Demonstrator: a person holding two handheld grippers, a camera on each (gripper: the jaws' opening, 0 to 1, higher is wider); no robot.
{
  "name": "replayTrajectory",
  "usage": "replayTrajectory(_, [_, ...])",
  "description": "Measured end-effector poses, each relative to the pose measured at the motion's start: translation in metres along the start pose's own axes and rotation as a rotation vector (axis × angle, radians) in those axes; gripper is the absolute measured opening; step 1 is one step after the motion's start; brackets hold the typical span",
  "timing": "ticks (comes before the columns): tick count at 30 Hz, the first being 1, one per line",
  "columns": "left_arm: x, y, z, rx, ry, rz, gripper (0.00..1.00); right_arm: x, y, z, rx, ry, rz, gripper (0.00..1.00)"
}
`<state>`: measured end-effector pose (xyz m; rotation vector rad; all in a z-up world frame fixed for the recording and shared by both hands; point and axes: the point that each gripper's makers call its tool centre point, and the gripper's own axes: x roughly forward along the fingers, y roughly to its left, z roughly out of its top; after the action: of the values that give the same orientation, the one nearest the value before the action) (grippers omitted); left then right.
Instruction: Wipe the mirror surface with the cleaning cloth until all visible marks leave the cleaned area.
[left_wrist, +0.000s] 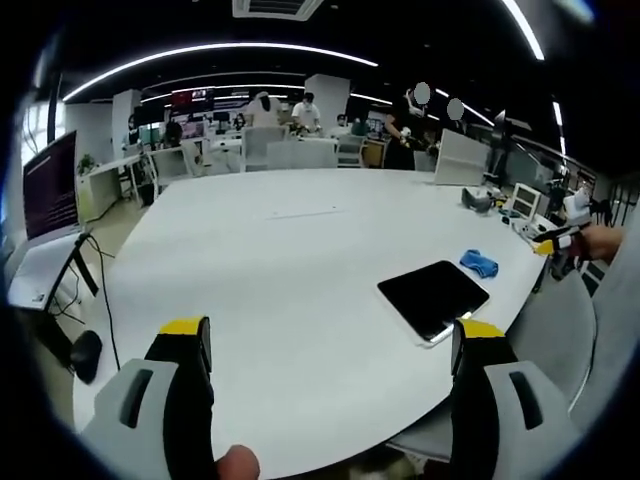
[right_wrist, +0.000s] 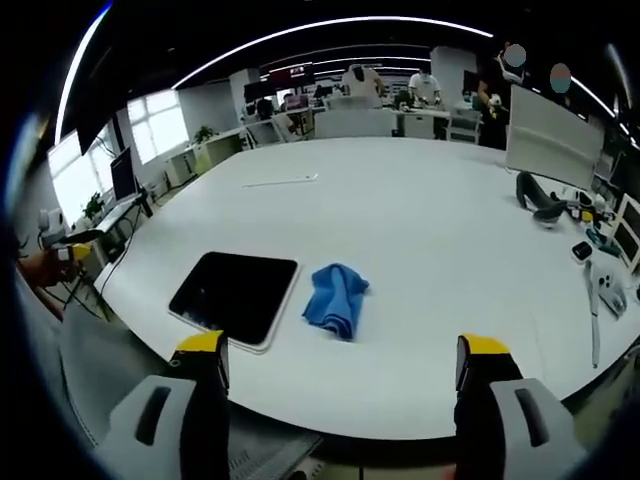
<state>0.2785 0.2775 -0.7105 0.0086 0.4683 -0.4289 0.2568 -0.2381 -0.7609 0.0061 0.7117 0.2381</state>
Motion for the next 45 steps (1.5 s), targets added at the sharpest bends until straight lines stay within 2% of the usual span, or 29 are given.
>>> replayTrajectory(6, [0.001, -0.001, 0.001, 0.012, 0.005, -0.010, 0.99, -0.001, 0.001, 0.006, -0.011, 0.020, -0.001, 0.93])
replayTrajectory(14, [0.006, -0.001, 0.004, -0.007, -0.013, -0.006, 0.99, 0.007, 0.007, 0.028, -0.034, 0.053, -0.003, 0.91])
replayTrajectory(17, [0.009, -0.002, 0.001, 0.003, 0.000, -0.013, 0.99, 0.016, 0.007, 0.042, -0.026, 0.055, -0.011, 0.89])
replayTrajectory(23, [0.012, -0.001, -0.007, -0.011, 0.042, -0.020, 0.99, 0.029, 0.006, 0.054, -0.068, 0.112, -0.025, 0.89])
replayTrajectory(28, [0.015, 0.001, -0.008, -0.033, 0.044, -0.027, 0.99, 0.039, 0.006, 0.069, -0.065, 0.136, -0.018, 0.84])
replayTrajectory(30, [0.016, 0.000, -0.006, -0.003, 0.027, -0.026, 0.99, 0.045, 0.009, 0.076, -0.062, 0.142, -0.011, 0.81])
replayTrajectory(33, [0.018, 0.000, -0.006, -0.002, 0.017, -0.026, 0.99, 0.055, 0.013, 0.079, -0.051, 0.149, -0.003, 0.81])
replayTrajectory(36, [0.018, -0.002, -0.006, -0.028, 0.003, -0.026, 0.99, 0.070, 0.014, 0.074, -0.030, 0.170, 0.005, 0.77])
replayTrajectory(37, [0.017, -0.004, -0.008, -0.025, 0.002, -0.029, 0.99, 0.077, 0.011, 0.068, -0.041, 0.184, -0.004, 0.76])
replayTrajectory(40, [0.014, -0.003, -0.015, -0.035, 0.004, -0.019, 0.99, 0.095, 0.005, 0.048, -0.063, 0.215, -0.015, 0.60])
replayTrajectory(41, [0.013, -0.003, -0.018, -0.048, 0.007, -0.013, 0.99, 0.100, 0.003, 0.036, -0.057, 0.254, -0.008, 0.52])
replayTrajectory(45, [0.010, -0.004, -0.028, -0.041, 0.037, -0.013, 0.99, 0.113, 0.001, 0.022, -0.021, 0.275, 0.003, 0.36])
